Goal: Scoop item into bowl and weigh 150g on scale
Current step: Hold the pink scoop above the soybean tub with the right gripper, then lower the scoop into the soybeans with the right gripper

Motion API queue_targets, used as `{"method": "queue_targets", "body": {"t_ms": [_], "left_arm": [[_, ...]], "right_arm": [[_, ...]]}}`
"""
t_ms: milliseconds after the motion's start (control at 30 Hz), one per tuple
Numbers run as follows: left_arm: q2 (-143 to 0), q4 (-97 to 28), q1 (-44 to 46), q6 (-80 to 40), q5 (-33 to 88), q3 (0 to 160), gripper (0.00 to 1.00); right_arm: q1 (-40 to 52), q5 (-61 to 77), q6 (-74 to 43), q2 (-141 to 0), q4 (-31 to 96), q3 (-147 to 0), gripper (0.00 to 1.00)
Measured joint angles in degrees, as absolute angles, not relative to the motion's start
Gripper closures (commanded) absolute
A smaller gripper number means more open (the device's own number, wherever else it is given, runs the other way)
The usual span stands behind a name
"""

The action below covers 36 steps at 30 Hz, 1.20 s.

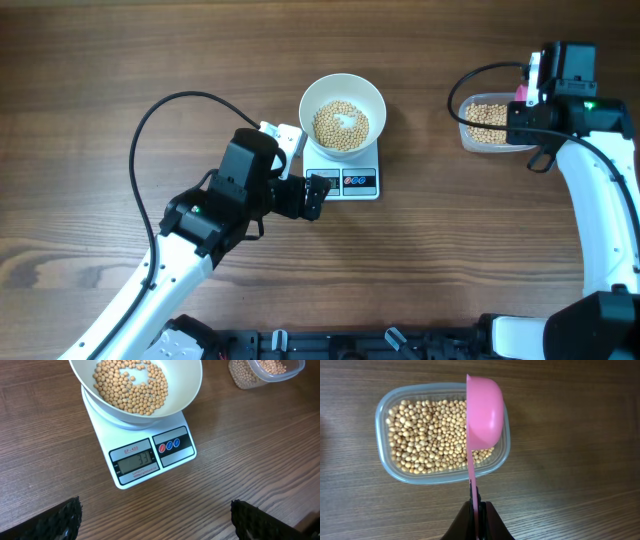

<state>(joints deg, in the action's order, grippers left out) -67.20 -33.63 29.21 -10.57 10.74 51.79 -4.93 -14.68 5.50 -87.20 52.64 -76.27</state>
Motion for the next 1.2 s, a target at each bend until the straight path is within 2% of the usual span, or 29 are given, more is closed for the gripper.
{"method": "queue_targets", "body": {"t_ms": [533,1200], "left_arm": [[-67.20,-33.63,29.21,-10.57,10.74,51.79,0.00],[-67.20,-33.63,29.21,-10.57,10.74,51.79,0.00]], "right_arm": [[-4.93,-14.20,5.67,-92.27,53.08,-76.25,0.96],[-4.93,0.45,10.66,-92.97,55.90,-76.25,0.96]]}}
